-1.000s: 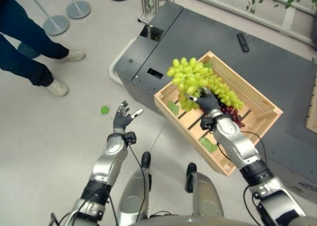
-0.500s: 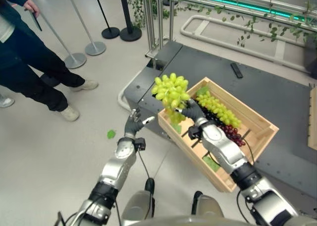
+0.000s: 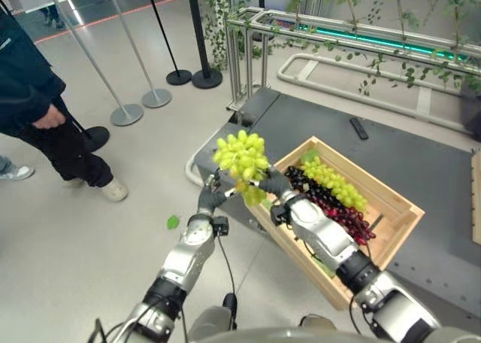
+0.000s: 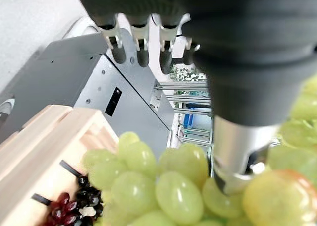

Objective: Pick up the fruits from the basket on one side to the basket on the other side

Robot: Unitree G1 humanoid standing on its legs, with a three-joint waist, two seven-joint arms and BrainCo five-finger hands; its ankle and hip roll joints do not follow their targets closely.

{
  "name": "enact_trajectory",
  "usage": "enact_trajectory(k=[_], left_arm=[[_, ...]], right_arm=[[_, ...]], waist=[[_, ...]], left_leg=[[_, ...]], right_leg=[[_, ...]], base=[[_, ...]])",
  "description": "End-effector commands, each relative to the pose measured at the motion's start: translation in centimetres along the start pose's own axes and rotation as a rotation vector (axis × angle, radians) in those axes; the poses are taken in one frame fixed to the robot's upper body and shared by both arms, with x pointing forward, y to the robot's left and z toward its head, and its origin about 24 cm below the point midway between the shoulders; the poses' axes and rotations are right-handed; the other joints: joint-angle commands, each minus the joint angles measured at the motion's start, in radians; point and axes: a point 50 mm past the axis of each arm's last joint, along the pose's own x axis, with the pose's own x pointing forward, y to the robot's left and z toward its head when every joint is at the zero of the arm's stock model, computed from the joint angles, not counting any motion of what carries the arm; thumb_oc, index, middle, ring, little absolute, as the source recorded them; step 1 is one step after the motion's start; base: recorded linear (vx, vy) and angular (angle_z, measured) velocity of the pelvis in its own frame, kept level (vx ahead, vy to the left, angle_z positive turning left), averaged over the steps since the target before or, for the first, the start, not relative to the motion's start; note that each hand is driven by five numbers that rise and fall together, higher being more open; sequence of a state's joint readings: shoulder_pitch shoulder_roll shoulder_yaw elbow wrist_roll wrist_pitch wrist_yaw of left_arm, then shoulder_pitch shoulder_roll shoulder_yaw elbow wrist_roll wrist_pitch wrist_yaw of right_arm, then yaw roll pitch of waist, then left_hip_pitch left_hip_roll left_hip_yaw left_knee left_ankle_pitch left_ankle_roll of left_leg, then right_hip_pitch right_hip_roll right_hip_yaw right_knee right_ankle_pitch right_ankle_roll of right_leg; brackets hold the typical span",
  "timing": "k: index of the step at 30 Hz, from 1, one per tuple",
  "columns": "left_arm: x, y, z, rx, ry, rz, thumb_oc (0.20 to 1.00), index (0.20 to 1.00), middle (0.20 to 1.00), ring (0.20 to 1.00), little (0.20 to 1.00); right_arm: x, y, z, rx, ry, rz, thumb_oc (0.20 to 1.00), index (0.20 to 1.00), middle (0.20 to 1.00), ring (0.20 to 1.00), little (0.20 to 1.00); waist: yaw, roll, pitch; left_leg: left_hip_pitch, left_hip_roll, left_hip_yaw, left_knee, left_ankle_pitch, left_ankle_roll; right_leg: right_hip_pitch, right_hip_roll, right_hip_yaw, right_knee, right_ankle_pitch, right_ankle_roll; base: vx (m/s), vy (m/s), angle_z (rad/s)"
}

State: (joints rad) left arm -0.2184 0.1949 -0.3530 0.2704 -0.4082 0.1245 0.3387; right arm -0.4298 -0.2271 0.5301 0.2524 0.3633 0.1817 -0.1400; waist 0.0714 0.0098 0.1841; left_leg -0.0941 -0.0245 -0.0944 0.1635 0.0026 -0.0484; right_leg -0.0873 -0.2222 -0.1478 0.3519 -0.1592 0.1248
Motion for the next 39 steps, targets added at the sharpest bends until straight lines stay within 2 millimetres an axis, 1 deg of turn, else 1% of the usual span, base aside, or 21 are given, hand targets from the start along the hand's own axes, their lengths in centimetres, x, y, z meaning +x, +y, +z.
enact_trajectory(k=[1,2,4,6,9,10,12,23,31,35,39], left_arm=[[1.1,-3.4,3.4,0.013,-0.123,-0.132,1.0,1.0,1.0,1.0,1.0],[1.3,-3.7,4.2,0.011,-0.151,-0.138,1.0,1.0,1.0,1.0,1.0],[1.3,-3.7,4.4,0.004,-0.155,-0.135,1.0,1.0,1.0,1.0,1.0],[1.4,-3.7,5.5,-0.034,-0.19,-0.116,1.0,1.0,1.0,1.0,1.0],[1.5,-3.8,6.0,-0.061,-0.203,-0.1,1.0,1.0,1.0,1.0,1.0],[1.5,-3.6,6.4,-0.082,-0.218,-0.085,1.0,1.0,1.0,1.0,1.0],[1.5,-3.4,6.6,-0.097,-0.227,-0.068,1.0,1.0,1.0,1.0,1.0],[1.5,-2.8,5.8,-0.116,-0.198,-0.029,1.0,1.0,1.0,1.0,1.0],[1.3,-3.1,5.7,-0.13,-0.191,-0.061,1.0,1.0,1.0,1.0,1.0],[1.3,-3.4,5.5,-0.179,-0.169,-0.08,1.0,1.0,1.0,1.0,1.0],[1.4,-3.1,5.3,-0.182,-0.158,-0.077,1.0,1.0,1.0,1.0,1.0]], right_arm=[[1.6,3.8,5.2,0.042,-0.192,0.14,0.2,0.2,0.2,0.2,0.2],[1.8,4.6,5.9,0.036,-0.206,0.173,0.2,0.2,0.2,0.2,0.2],[1.8,4.8,6.1,0.042,-0.21,0.183,0.2,0.2,0.2,0.2,0.2],[1.8,5.3,6.8,0.054,-0.228,0.199,0.2,0.2,0.2,0.2,0.2],[1.8,5.3,6.9,0.067,-0.234,0.192,0.2,0.2,0.2,0.2,0.2],[1.7,5.2,7.0,0.059,-0.245,0.187,0.2,0.2,0.2,0.2,0.2],[1.5,5.0,7.2,0.044,-0.259,0.183,0.2,0.2,0.2,0.2,0.2],[0.8,5.0,8.1,0.089,-0.311,0.199,0.2,0.2,0.2,0.2,0.2],[0.7,5.3,8.4,0.095,-0.317,0.227,0.2,0.2,0.2,0.2,0.2],[0.7,5.2,8.6,0.096,-0.328,0.228,0.2,0.2,0.2,0.2,0.2],[0.5,5.0,8.8,0.082,-0.341,0.232,0.2,0.2,0.2,0.2,0.2]], waist=[[0.021,-0.031,-0.04],[0.026,-0.031,-0.045],[0.027,-0.031,-0.045],[0.03,-0.03,-0.048],[0.031,-0.028,-0.049],[0.03,-0.028,-0.049],[0.029,-0.027,-0.05],[0.021,-0.022,-0.051],[0.019,-0.015,-0.05],[0.014,-0.016,-0.052],[0.012,-0.015,-0.051]], left_leg=[[0.007,-0.011,-0.034,0.0,-0.113,-0.006],[0.009,-0.012,-0.036,0.0,-0.114,-0.006],[0.011,-0.012,-0.036,0.0,-0.115,-0.006],[0.011,-0.013,-0.038,0.004,-0.118,-0.005],[0.013,-0.014,-0.04,0.004,-0.118,-0.004],[0.013,-0.015,-0.04,0.006,-0.12,-0.004],[0.016,-0.016,-0.039,0.009,-0.123,-0.003],[0.021,-0.012,-0.037,0.019,-0.131,-0.002],[0.021,-0.012,-0.037,0.021,-0.13,-0.003],[0.021,-0.012,-0.037,0.022,-0.131,-0.003],[0.021,-0.011,-0.035,0.023,-0.132,-0.003]], right_leg=[[0.006,-0.046,0.002,-0.085,0.052,0.044],[0.01,-0.048,0.001,-0.087,0.05,0.045],[0.012,-0.048,0.0,-0.087,0.05,0.045],[0.014,-0.052,-0.004,-0.083,0.048,0.045],[0.015,-0.054,-0.006,-0.08,0.047,0.045],[0.016,-0.056,-0.008,-0.077,0.046,0.045],[0.021,-0.057,-0.01,-0.075,0.044,0.046],[0.029,-0.057,-0.008,-0.071,0.034,0.041],[0.032,-0.057,-0.012,-0.069,0.032,0.04],[0.03,-0.058,-0.012,-0.066,0.031,0.04],[0.03,-0.057,-0.01,-0.067,0.031,0.04]], base=[[0.03,0.018,0.02],[0.0,0.0,0.0],[0.0,0.0,0.0],[0.03,0.003,0.05],[0.01,0.008,0.03],[0.01,0.003,0.05],[0.01,0.003,0.02],[0.0,0.0,0.0],[0.0,0.0,0.0],[0.0,0.0,0.0],[0.0,0.0,0.0]])
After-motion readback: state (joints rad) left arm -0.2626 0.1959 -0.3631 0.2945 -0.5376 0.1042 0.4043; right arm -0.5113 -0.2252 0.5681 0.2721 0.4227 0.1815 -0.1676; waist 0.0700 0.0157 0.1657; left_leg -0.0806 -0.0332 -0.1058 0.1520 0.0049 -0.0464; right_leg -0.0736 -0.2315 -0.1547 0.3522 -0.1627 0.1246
